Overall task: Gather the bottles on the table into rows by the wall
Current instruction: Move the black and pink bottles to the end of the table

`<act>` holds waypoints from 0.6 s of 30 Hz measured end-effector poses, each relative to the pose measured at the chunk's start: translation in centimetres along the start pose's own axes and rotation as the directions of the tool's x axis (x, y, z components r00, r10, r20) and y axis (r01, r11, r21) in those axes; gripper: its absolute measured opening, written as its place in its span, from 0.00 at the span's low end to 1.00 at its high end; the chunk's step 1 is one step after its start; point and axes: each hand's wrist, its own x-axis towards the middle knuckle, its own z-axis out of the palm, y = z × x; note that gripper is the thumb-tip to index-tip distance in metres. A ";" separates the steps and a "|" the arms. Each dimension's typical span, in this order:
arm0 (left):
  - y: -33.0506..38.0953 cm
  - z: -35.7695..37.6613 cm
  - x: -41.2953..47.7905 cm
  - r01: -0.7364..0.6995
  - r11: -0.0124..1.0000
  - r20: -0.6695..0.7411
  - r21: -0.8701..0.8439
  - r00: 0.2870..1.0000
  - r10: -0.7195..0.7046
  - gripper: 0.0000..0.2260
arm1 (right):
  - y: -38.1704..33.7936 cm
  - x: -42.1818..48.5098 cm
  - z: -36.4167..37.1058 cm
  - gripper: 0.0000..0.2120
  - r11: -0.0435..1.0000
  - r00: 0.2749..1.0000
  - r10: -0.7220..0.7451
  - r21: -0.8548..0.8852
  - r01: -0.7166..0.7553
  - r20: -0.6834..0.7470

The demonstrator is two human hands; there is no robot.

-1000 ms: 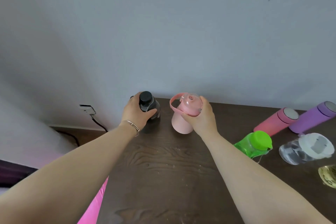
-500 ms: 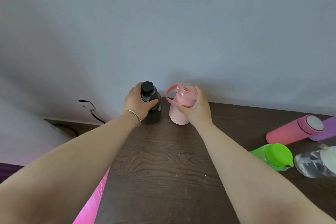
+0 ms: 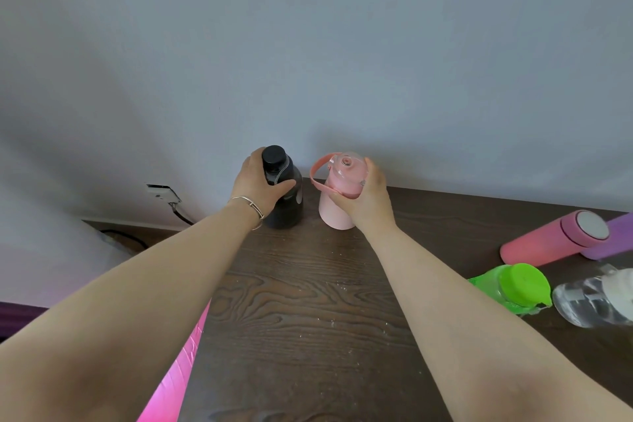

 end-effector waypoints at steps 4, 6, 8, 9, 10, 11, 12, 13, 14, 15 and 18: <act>0.3 -0.2 -0.3 0.016 0.998 0.017 0.060 1.000 -0.018 0.39 | -0.6 -0.2 -0.3 0.52 0.997 0.999 0.018 -0.076 -0.016 0.028; 0.5 -0.5 -0.6 0.009 0.991 0.028 0.132 1.000 -0.013 0.42 | -1.1 -0.4 -0.6 0.53 0.990 0.999 0.022 -0.141 -0.015 0.045; 0.7 -0.9 -1.2 -0.028 0.969 0.037 0.245 0.999 0.020 0.43 | -1.6 -1.0 -0.9 0.52 0.976 0.998 0.017 -0.216 -0.005 0.053; 0.8 -1.1 -1.7 -0.054 0.945 0.041 0.321 0.998 0.043 0.43 | -1.8 -1.3 -1.1 0.51 0.966 0.999 0.007 -0.257 0.006 0.050; 0.9 -1.4 -2.2 -0.083 0.911 0.046 0.405 0.996 0.070 0.43 | -2.1 -1.7 -1.4 0.49 0.954 0.999 -0.010 -0.299 0.023 0.046; 1.1 -1.6 -2.9 -0.114 0.866 0.054 0.487 0.993 0.101 0.42 | -2.3 -2.2 -1.7 0.48 0.940 0.999 -0.033 -0.339 0.046 0.043; 1.3 -1.9 -3.6 -0.146 0.815 0.067 0.560 0.989 0.131 0.42 | -2.5 -2.7 -2.0 0.46 0.923 0.997 -0.061 -0.378 0.073 0.043; 1.5 -2.1 -4.3 -0.176 0.764 0.088 0.620 0.984 0.156 0.42 | -2.6 -3.3 -2.4 0.44 0.902 0.995 -0.093 -0.419 0.102 0.043; 1.7 -2.4 -5.1 -0.202 0.718 0.111 0.666 0.979 0.172 0.42 | -2.8 -3.8 -2.7 0.43 0.876 0.991 -0.126 -0.463 0.133 0.045; 1.9 -2.7 -5.9 -0.220 0.684 0.131 0.696 0.975 0.180 0.41 | -2.9 -4.5 -3.1 0.42 0.845 0.986 -0.155 -0.510 0.161 0.053; 2.5 -3.5 -8.6 -0.244 0.635 0.161 0.733 0.969 0.187 0.40 | -3.4 -6.8 -4.4 0.39 0.735 0.973 -0.208 -0.640 0.223 0.101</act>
